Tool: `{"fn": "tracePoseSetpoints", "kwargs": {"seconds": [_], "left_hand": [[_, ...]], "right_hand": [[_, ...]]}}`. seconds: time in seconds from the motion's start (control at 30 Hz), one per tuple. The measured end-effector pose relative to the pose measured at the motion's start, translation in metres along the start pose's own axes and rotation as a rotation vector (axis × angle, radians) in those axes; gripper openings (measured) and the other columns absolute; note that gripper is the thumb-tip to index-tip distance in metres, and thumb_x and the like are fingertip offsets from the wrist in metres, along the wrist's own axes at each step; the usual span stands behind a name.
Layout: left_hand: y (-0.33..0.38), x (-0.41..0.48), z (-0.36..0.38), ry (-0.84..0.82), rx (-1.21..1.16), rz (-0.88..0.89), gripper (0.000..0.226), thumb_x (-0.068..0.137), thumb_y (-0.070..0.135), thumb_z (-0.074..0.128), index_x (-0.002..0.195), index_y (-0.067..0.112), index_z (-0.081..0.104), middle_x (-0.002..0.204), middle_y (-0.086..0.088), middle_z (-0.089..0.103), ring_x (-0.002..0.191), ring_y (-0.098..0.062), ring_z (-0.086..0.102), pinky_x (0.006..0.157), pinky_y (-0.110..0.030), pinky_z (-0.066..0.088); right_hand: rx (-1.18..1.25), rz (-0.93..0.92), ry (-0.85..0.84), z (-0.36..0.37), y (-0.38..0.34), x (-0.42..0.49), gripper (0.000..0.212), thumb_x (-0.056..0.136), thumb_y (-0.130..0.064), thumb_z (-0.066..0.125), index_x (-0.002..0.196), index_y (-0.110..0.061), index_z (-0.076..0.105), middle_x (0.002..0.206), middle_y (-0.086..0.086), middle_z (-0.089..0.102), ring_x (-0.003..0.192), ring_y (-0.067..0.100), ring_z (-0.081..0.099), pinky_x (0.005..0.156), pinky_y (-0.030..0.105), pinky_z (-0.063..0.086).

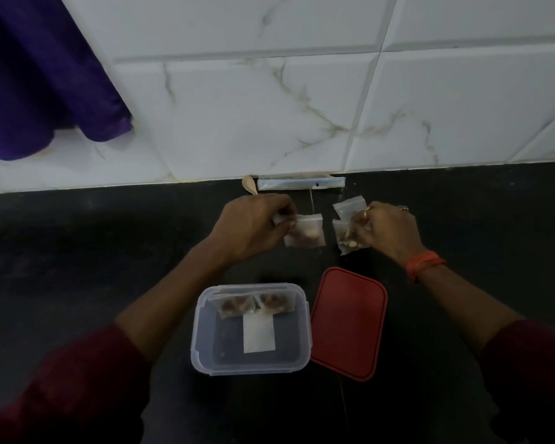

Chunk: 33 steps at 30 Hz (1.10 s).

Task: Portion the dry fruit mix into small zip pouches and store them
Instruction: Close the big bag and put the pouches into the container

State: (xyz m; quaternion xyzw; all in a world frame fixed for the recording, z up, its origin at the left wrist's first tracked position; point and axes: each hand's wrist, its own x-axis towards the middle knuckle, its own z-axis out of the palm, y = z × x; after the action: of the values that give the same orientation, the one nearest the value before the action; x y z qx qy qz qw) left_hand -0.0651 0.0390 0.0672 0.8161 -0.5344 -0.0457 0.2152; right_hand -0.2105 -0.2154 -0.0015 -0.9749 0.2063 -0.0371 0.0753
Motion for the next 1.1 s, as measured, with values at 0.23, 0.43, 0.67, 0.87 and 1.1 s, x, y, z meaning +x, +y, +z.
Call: {"fn": "tracePoseSetpoints", "kwargs": {"seconds": [0.23,0.43,0.67,0.87,1.1], "left_hand": [[-0.007,-0.109,-0.054,0.063,-0.108,-0.024,0.023,0.092,0.037,0.058,0.109,0.024,0.065,0.102,0.012,0.066,0.09,-0.005,0.063,0.073,-0.036,0.057],[-0.021,-0.174,-0.04,0.027,-0.035,-0.199,0.027,0.088,0.045,0.053,0.104,0.03,0.068,0.092,0.011,0.07,0.08,-0.006,0.064,0.075,-0.033,0.053],[-0.022,-0.192,-0.005,-0.034,0.142,-0.216,0.032,0.088,0.049,0.047,0.104,0.032,0.068,0.092,0.011,0.069,0.09,-0.012,0.059,0.09,-0.037,0.037],[-0.016,-0.186,0.018,-0.008,0.285,-0.136,0.019,0.082,0.04,0.069,0.099,0.03,0.07,0.081,0.002,0.063,0.087,-0.018,0.058,0.086,-0.037,0.029],[-0.016,-0.172,0.031,-0.057,0.52,-0.071,0.015,0.081,0.038,0.072,0.089,0.025,0.071,0.077,0.004,0.068,0.084,-0.021,0.059,0.089,-0.043,0.036]], "right_hand": [[0.146,-0.058,0.239,-0.03,-0.044,-0.019,0.017,0.089,-0.034,0.068,0.103,-0.029,0.076,0.099,-0.003,0.075,0.092,0.022,0.069,0.074,0.033,0.052],[0.342,-0.158,0.341,-0.06,-0.112,-0.053,0.022,0.092,-0.035,0.066,0.112,-0.036,0.073,0.092,-0.006,0.077,0.081,0.018,0.072,0.069,0.037,0.058],[0.442,-0.268,0.171,-0.057,-0.163,-0.117,0.024,0.09,-0.036,0.062,0.112,-0.036,0.072,0.095,-0.015,0.075,0.075,0.005,0.07,0.066,0.024,0.053],[0.314,-0.266,0.147,-0.023,-0.17,-0.149,0.036,0.087,-0.043,0.046,0.103,-0.032,0.076,0.094,-0.015,0.077,0.09,0.012,0.07,0.099,0.016,0.035],[0.237,-0.273,0.09,-0.011,-0.165,-0.156,0.019,0.079,-0.03,0.063,0.093,-0.031,0.076,0.072,-0.009,0.074,0.07,0.014,0.069,0.102,0.037,0.045]]}}
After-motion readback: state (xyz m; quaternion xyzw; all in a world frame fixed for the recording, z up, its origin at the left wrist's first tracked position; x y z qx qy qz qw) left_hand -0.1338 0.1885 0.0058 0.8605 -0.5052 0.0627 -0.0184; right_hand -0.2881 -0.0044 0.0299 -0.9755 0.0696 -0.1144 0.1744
